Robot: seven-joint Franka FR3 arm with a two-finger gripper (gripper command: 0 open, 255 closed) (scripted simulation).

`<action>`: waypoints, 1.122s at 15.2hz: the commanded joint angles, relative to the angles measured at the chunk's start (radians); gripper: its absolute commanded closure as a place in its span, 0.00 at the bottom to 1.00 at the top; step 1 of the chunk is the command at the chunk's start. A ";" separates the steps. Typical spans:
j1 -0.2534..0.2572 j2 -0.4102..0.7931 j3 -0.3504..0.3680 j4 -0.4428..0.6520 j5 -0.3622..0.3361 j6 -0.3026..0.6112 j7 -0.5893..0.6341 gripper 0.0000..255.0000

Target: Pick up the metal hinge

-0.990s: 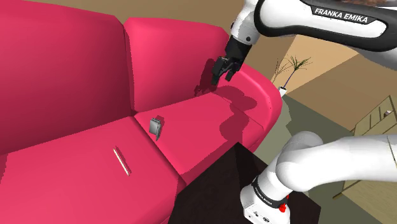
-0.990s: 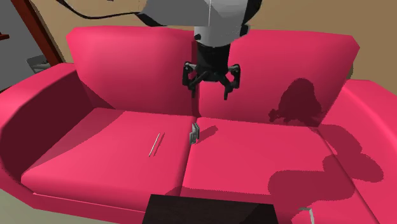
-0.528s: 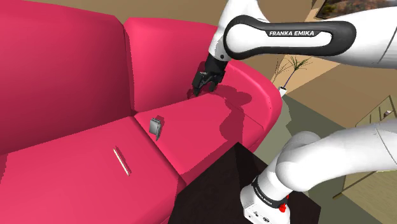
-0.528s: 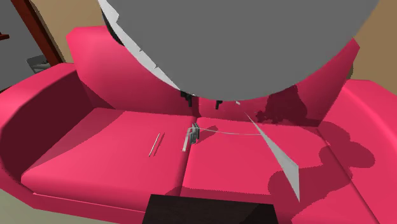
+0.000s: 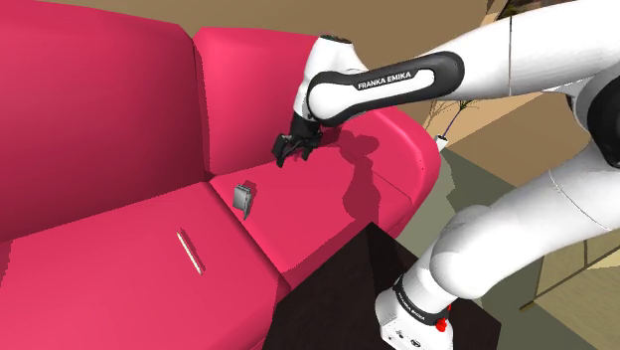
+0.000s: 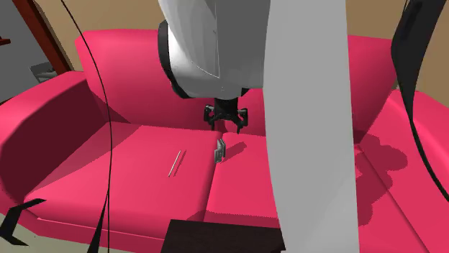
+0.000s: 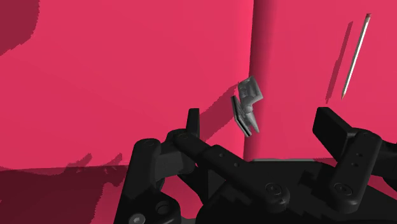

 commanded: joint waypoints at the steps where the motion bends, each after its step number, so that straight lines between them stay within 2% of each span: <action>1: -0.003 0.073 0.011 0.017 -0.009 0.055 0.025 0.00; 9: -0.003 0.388 0.028 0.135 -0.083 0.239 0.140 0.00; 17: 0.036 0.708 -0.007 0.335 -0.158 0.344 0.245 0.00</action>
